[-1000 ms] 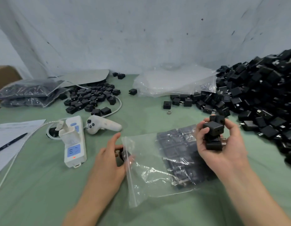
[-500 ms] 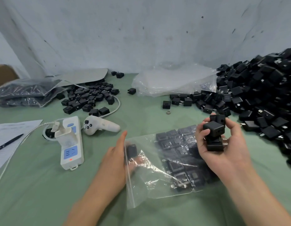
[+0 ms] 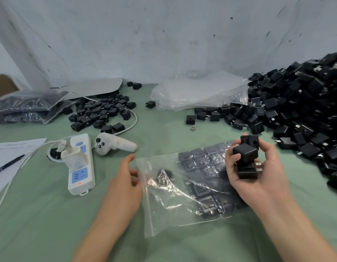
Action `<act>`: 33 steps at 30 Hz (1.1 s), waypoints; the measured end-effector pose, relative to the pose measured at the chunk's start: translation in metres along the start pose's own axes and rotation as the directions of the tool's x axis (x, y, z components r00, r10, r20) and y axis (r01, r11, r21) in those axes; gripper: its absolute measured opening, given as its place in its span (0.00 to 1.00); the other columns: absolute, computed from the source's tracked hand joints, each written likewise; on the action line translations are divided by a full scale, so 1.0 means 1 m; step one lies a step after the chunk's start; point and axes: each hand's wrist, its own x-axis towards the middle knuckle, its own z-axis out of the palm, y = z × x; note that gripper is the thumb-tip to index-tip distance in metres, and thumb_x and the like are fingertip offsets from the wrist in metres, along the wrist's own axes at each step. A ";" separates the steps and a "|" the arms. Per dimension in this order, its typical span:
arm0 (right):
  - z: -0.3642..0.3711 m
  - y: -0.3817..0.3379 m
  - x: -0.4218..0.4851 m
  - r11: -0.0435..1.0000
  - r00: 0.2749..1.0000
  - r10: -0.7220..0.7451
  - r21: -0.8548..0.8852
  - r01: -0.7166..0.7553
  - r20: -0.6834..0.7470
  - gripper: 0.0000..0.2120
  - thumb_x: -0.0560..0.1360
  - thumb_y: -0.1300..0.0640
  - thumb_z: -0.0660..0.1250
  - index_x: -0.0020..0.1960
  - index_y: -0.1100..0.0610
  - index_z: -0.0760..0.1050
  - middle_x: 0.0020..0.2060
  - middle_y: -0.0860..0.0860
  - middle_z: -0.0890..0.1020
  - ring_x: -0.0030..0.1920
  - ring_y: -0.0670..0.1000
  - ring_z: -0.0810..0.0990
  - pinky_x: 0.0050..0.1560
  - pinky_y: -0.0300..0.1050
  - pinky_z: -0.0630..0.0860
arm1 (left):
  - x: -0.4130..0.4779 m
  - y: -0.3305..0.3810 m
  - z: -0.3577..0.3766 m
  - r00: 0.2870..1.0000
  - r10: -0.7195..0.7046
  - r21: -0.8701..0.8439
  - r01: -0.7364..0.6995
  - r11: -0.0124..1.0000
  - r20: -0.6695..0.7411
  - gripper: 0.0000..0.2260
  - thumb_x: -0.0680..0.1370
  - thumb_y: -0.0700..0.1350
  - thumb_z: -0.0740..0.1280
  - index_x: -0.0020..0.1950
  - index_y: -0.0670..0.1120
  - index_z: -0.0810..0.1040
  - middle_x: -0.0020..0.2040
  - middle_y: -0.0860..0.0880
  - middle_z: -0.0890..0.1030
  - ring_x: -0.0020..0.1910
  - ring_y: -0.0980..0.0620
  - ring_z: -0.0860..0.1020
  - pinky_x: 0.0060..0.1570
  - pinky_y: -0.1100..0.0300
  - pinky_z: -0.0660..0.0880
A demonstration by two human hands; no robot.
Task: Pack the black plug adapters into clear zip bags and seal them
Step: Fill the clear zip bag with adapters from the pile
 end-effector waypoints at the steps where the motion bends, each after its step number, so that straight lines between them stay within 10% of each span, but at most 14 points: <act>1: 0.001 0.000 0.000 1.000 1.000 0.001 -0.003 -0.001 -0.001 0.15 0.71 0.52 0.74 0.53 0.61 0.80 0.47 0.52 0.83 0.44 0.51 0.82 0.34 0.39 0.78 | 0.001 -0.002 -0.006 0.998 -0.062 -0.088 0.059 0.994 -0.026 0.21 0.81 0.45 0.65 0.73 0.54 0.66 0.45 0.55 0.81 0.36 0.64 0.80 0.33 0.72 0.70; 5: 0.002 -0.001 0.001 1.000 1.000 0.002 -0.003 -0.002 -0.017 0.15 0.72 0.52 0.73 0.54 0.60 0.80 0.47 0.52 0.83 0.44 0.51 0.82 0.34 0.39 0.78 | 0.002 0.002 -0.021 0.912 -0.345 -0.656 0.401 0.640 0.221 0.09 0.83 0.34 0.56 0.60 0.40 0.72 0.41 0.36 0.83 0.32 0.44 0.84 0.30 0.55 0.81; 12: 0.002 0.000 0.000 1.000 1.000 0.018 -0.024 -0.019 -0.019 0.14 0.73 0.51 0.73 0.54 0.59 0.79 0.47 0.51 0.83 0.45 0.50 0.82 0.33 0.38 0.78 | 0.006 0.005 -0.020 0.702 -0.179 -0.580 0.683 0.444 0.689 0.15 0.79 0.33 0.61 0.65 0.41 0.76 0.55 0.27 0.80 0.51 0.36 0.84 0.38 0.51 0.84; 19: 0.001 -0.004 0.000 1.000 1.000 0.011 -0.017 -0.011 -0.011 0.14 0.73 0.52 0.73 0.52 0.60 0.80 0.47 0.51 0.83 0.43 0.51 0.82 0.32 0.39 0.78 | 0.013 0.013 -0.004 0.629 -0.060 -0.600 0.762 0.242 0.775 0.20 0.76 0.32 0.60 0.67 0.39 0.77 0.62 0.28 0.77 0.60 0.31 0.79 0.50 0.39 0.81; 26: 0.002 -0.006 0.002 1.000 1.000 0.013 0.004 -0.013 -0.018 0.15 0.72 0.52 0.73 0.56 0.58 0.80 0.47 0.52 0.84 0.45 0.50 0.82 0.33 0.39 0.78 | 0.013 0.018 0.002 0.710 -0.030 -0.711 0.703 0.002 0.703 0.27 0.68 0.25 0.60 0.67 0.33 0.74 0.62 0.27 0.76 0.62 0.31 0.78 0.54 0.35 0.76; 33: 0.002 -0.004 0.001 1.000 1.000 0.011 -0.002 -0.011 -0.021 0.17 0.73 0.52 0.73 0.57 0.59 0.79 0.47 0.52 0.84 0.44 0.51 0.82 0.33 0.39 0.78 | 0.003 0.019 0.004 0.724 -0.114 -0.714 0.690 0.122 0.680 0.21 0.79 0.28 0.50 0.69 0.38 0.71 0.58 0.27 0.79 0.57 0.31 0.80 0.51 0.37 0.79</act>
